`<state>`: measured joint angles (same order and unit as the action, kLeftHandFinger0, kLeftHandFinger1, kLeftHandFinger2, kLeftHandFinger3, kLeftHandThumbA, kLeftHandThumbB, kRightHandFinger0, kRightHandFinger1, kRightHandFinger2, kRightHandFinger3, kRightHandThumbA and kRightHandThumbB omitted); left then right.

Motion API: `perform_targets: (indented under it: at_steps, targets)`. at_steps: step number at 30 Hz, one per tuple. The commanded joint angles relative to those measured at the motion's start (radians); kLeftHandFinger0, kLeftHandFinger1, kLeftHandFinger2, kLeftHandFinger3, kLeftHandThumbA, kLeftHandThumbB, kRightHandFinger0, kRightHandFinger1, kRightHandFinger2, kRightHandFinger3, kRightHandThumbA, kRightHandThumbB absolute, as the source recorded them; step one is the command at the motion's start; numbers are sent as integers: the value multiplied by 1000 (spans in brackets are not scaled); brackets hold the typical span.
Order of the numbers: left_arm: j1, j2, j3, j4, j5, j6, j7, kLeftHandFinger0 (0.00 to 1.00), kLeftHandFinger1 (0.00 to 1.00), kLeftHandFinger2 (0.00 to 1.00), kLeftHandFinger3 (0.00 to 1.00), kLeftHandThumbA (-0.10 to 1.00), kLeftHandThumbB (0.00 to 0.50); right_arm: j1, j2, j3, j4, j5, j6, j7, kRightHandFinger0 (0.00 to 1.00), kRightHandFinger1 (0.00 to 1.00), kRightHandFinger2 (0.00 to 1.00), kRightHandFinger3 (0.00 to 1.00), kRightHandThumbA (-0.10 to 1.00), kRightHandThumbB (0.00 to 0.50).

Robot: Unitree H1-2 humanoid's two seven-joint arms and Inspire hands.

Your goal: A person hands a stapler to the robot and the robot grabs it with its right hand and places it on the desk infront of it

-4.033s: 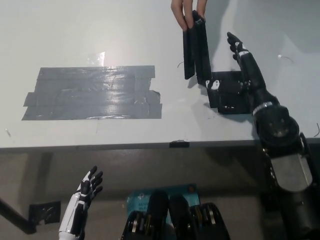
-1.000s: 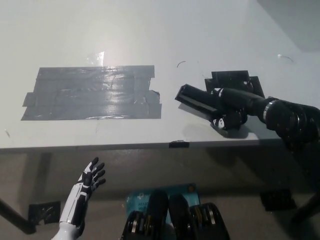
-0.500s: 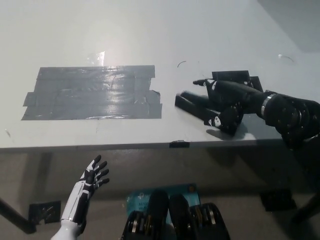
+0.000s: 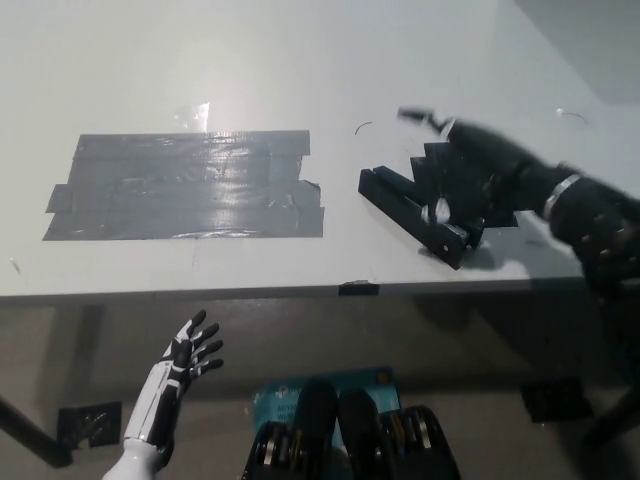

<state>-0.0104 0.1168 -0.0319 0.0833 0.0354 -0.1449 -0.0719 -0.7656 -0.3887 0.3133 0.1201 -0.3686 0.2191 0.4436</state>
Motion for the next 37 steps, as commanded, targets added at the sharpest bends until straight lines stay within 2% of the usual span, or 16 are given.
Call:
perform_targets:
  at_steps: [1,3,4,5,7,8,10,14,17,21,22,23,25,31,35,37]
  targets:
    - [-18,10,1,-21,-3,-2,-11,846,882,916,972,1000,400,-88,4,-149,-151,119,7,-47,1000,1000,1000,1000,881,495]
    - [-31,8,1,-14,-2,-3,-9,858,889,919,976,1000,402,-116,1,-210,-214,162,24,-32,1000,1000,1000,1000,925,500]
    - [-33,8,1,-11,-4,-6,-10,871,902,925,985,1000,404,-117,13,-245,-249,201,47,-28,1000,1000,1000,1000,859,499]
    - [-33,8,1,-10,-4,-7,-10,871,902,925,985,1000,404,-117,17,-256,-259,212,53,-26,1000,1000,1000,1000,859,499]
    - [-37,5,-3,-17,-1,-2,-10,870,900,931,989,1000,408,-67,33,-326,-479,263,108,-45,1000,1000,1000,1000,926,468]
    - [-38,5,-4,-17,2,-3,-9,868,898,932,991,1000,407,-38,39,-340,-552,271,129,-48,1000,1000,1000,1000,1000,488]
    - [-37,4,-5,-18,6,-3,-7,867,899,933,994,1000,410,14,49,-355,-647,278,147,-55,1000,1000,1000,1000,1000,483]
    - [-38,6,-6,-21,4,-2,-10,851,902,936,997,1000,423,236,119,-361,-842,324,115,-92,1000,1000,1000,1000,1000,378]
    - [-35,4,-5,-22,1,0,-9,863,933,954,1000,1000,428,393,195,-358,-869,359,74,-129,1000,1000,1000,1000,1000,382]
    - [-22,4,-4,-15,-5,-14,-10,888,963,988,1000,1000,431,583,287,-336,-814,405,2,-143,1000,1000,1000,1000,1000,399]
    - [-19,2,-3,-13,-9,-18,-10,891,967,992,1000,1000,431,622,306,-333,-787,415,-12,-143,1000,1000,1000,1000,1000,378]
    - [-14,-1,-2,-11,-15,-22,-11,897,975,1000,1000,1000,433,668,328,-331,-735,430,-61,-139,1000,1000,1000,1000,1000,268]
    - [-4,-4,-4,-9,-15,-26,-10,915,992,1000,1000,1000,443,728,355,-327,-642,423,-135,-142,1000,1000,1000,1000,1000,207]
    - [20,-9,-13,5,-21,-53,-17,967,1000,1000,1000,1000,465,793,373,-305,-367,343,-254,-161,1000,1000,1000,1000,1000,250]
    - [35,-10,-10,-1,-27,-54,-16,976,1000,1000,1000,1000,455,786,361,-289,-225,325,-280,-165,1000,1000,1000,1000,1000,222]
    - [44,-13,-10,2,-32,-68,-18,985,1000,1000,1000,1000,463,791,354,-286,-197,329,-295,-164,1000,1000,1000,1000,1000,230]
